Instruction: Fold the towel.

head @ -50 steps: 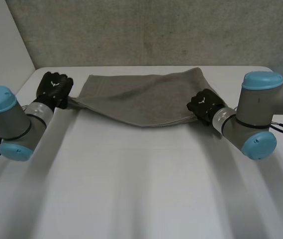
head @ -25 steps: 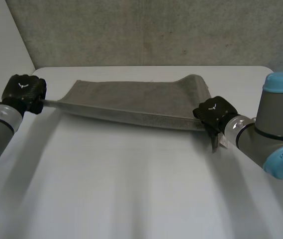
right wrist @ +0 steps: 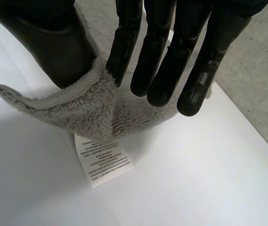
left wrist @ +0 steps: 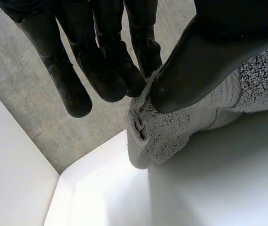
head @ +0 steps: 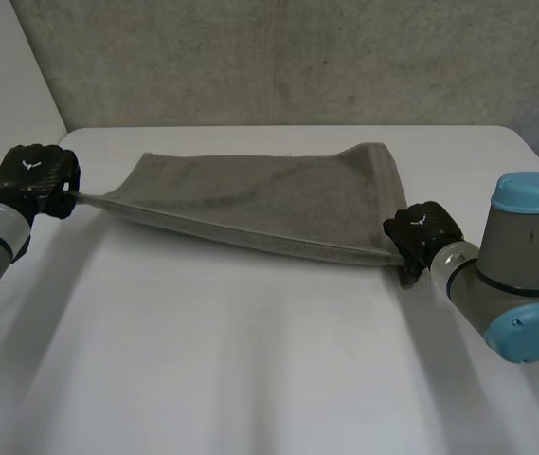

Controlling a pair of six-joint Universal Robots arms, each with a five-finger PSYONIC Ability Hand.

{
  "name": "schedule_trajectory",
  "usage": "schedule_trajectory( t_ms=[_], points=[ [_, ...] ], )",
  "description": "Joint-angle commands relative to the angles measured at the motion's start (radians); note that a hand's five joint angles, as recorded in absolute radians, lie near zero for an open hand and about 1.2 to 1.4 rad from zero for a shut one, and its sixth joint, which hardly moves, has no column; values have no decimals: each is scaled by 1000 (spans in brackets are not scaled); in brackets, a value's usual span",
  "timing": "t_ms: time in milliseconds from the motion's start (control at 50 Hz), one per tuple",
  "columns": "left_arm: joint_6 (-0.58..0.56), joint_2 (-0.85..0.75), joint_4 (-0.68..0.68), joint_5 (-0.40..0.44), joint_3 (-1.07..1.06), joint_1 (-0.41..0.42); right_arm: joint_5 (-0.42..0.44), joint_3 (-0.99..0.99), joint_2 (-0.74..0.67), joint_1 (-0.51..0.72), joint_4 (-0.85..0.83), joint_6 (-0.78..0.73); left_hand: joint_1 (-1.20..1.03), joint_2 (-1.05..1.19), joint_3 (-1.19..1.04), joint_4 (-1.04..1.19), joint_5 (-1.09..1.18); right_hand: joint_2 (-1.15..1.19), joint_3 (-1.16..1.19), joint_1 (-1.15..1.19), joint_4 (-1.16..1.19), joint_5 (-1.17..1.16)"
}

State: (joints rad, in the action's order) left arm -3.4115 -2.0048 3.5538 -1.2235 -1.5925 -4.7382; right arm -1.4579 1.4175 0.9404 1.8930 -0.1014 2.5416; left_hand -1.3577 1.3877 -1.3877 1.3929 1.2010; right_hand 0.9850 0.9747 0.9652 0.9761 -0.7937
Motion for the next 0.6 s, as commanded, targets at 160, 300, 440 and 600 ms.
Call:
schedule_trajectory(
  t_ms=[160,300,440,600],
  points=[
    [17,1,-1,1,5,1,2,9,9,-6,15,2,-39,9,-9,3,21,103,113,122,112,-119],
    [15,29,-12,4,-1,-8,5,-14,96,-26,87,-4,-39,9,-9,3,21,411,422,431,420,-428],
    [18,130,-49,44,-15,-37,37,-34,290,-97,198,-27,-39,9,-9,3,21,411,422,431,420,-428],
    [83,264,-127,88,-14,-100,125,-40,436,-124,299,-198,-39,9,-9,3,21,411,422,431,420,-428]
  ],
)
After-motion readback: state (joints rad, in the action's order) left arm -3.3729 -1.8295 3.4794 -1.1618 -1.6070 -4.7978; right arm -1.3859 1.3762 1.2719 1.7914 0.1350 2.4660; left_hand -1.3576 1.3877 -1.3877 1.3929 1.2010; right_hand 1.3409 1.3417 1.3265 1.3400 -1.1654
